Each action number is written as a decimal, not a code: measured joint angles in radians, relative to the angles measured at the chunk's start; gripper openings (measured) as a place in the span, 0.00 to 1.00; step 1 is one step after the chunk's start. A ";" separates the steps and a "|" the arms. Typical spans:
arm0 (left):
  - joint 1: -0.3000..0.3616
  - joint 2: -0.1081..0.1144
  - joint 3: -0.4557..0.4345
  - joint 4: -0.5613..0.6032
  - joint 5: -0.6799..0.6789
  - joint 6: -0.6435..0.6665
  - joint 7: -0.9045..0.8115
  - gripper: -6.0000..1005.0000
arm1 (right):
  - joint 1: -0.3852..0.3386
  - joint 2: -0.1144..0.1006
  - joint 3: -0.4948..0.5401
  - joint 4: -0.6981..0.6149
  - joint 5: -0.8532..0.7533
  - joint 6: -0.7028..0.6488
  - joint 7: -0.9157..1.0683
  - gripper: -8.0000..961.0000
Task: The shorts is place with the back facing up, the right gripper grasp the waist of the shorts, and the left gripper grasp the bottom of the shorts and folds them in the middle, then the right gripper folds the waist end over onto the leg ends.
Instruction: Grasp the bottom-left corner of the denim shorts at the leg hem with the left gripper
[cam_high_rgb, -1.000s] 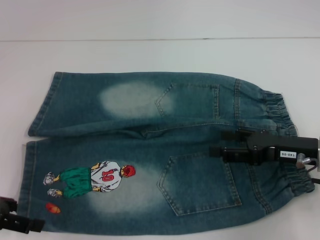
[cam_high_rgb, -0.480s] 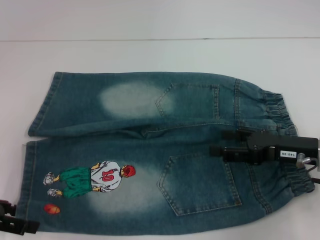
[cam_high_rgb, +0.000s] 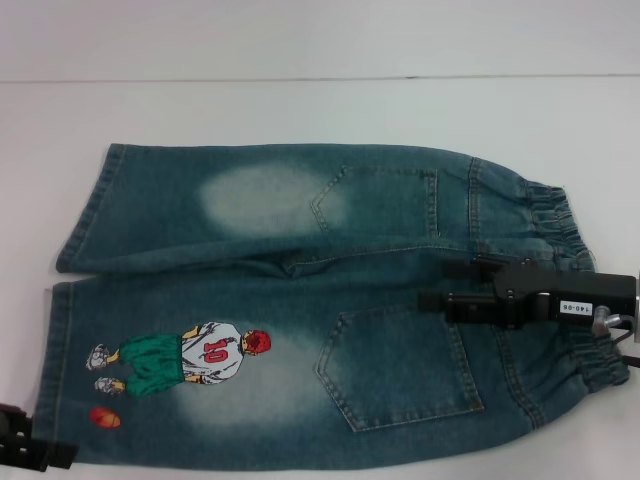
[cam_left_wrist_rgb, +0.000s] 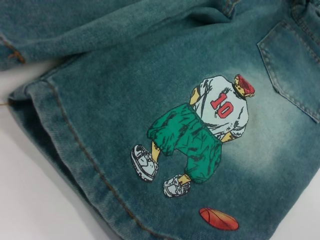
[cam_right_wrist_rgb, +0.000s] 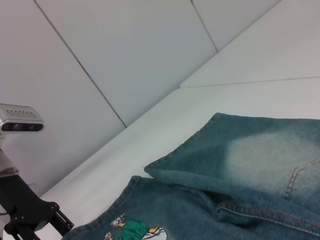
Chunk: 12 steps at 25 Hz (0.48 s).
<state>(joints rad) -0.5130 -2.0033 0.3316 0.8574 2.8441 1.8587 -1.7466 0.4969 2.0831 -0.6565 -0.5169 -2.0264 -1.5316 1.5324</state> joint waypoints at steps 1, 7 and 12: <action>0.000 0.000 0.001 -0.001 0.000 0.002 0.000 0.80 | 0.000 0.000 0.000 0.000 0.000 0.000 0.000 0.96; 0.001 -0.003 0.021 -0.003 0.001 -0.001 -0.003 0.68 | 0.000 0.000 0.006 0.000 0.000 -0.003 0.000 0.96; -0.005 -0.004 0.021 -0.004 -0.007 0.002 -0.006 0.49 | 0.000 0.000 0.010 -0.001 0.000 -0.003 0.000 0.96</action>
<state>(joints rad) -0.5183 -2.0073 0.3524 0.8534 2.8368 1.8603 -1.7525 0.4969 2.0832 -0.6469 -0.5179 -2.0262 -1.5348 1.5324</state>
